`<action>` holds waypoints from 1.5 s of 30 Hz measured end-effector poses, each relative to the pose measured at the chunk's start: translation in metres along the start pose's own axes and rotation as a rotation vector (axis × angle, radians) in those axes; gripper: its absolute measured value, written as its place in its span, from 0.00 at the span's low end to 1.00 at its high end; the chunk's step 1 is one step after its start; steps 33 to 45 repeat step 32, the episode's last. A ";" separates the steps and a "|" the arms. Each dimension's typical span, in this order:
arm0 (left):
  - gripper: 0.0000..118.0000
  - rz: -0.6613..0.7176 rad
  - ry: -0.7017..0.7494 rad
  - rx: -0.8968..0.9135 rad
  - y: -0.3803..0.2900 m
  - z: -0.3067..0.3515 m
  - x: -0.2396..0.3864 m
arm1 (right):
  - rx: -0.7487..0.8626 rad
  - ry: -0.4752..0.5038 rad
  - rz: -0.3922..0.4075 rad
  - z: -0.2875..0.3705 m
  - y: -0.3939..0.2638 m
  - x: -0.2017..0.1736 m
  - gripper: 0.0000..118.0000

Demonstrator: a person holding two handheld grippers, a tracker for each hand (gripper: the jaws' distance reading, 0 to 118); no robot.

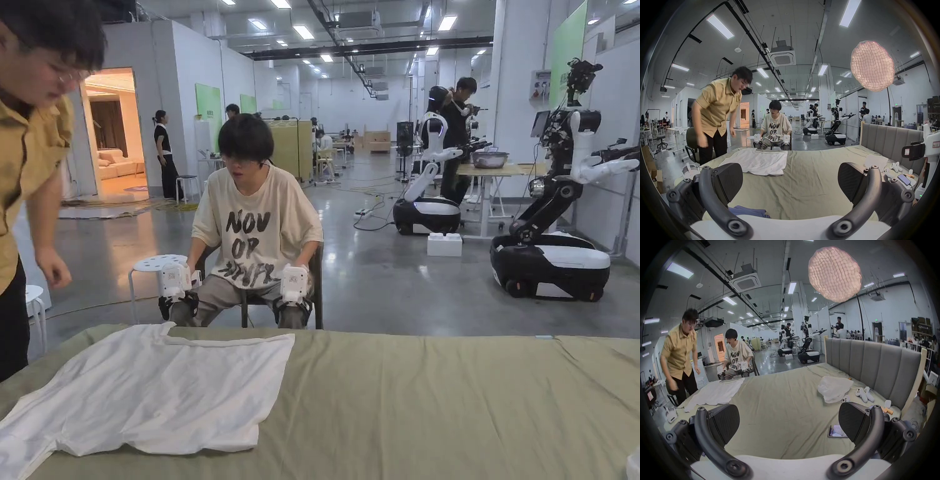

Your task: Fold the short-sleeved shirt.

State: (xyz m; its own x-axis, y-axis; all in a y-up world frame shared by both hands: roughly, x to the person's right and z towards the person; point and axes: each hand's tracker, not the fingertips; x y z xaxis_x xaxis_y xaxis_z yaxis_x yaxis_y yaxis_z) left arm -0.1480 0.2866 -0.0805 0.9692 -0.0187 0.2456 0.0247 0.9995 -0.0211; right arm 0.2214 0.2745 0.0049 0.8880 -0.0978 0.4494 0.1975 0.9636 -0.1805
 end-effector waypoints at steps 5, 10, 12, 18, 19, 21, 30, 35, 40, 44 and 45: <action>0.99 -0.005 -0.002 -0.007 -0.002 0.001 0.000 | -0.017 0.105 -0.055 -0.001 -0.003 0.006 1.00; 0.99 -0.004 0.004 -0.012 -0.003 0.000 -0.001 | 0.051 0.308 -0.075 0.002 -0.004 0.017 1.00; 0.99 -0.003 0.006 -0.009 -0.003 0.000 -0.002 | 0.095 0.324 -0.044 0.007 -0.003 0.016 1.00; 0.99 0.003 0.007 -0.011 -0.003 -0.001 -0.002 | 0.091 0.286 0.016 0.007 -0.001 0.008 1.00; 0.99 0.002 0.006 -0.011 -0.003 -0.001 -0.001 | 0.084 0.281 0.011 0.006 -0.002 0.009 1.00; 0.99 -0.004 0.005 -0.011 -0.003 -0.001 0.000 | 0.074 0.280 -0.002 0.004 -0.004 0.010 1.00; 0.99 0.004 0.012 0.001 -0.004 -0.003 0.000 | 0.074 0.230 0.007 -0.002 -0.006 0.012 1.00; 0.99 0.023 0.006 -0.008 -0.004 -0.004 -0.001 | 0.074 0.240 0.008 -0.003 -0.008 0.014 1.00; 0.99 0.023 0.006 -0.008 -0.004 -0.004 -0.001 | 0.074 0.240 0.008 -0.003 -0.008 0.014 1.00; 0.99 0.023 0.006 -0.008 -0.004 -0.004 -0.001 | 0.074 0.240 0.008 -0.003 -0.008 0.014 1.00; 0.99 0.023 0.006 -0.008 -0.004 -0.004 -0.001 | 0.074 0.240 0.008 -0.003 -0.008 0.014 1.00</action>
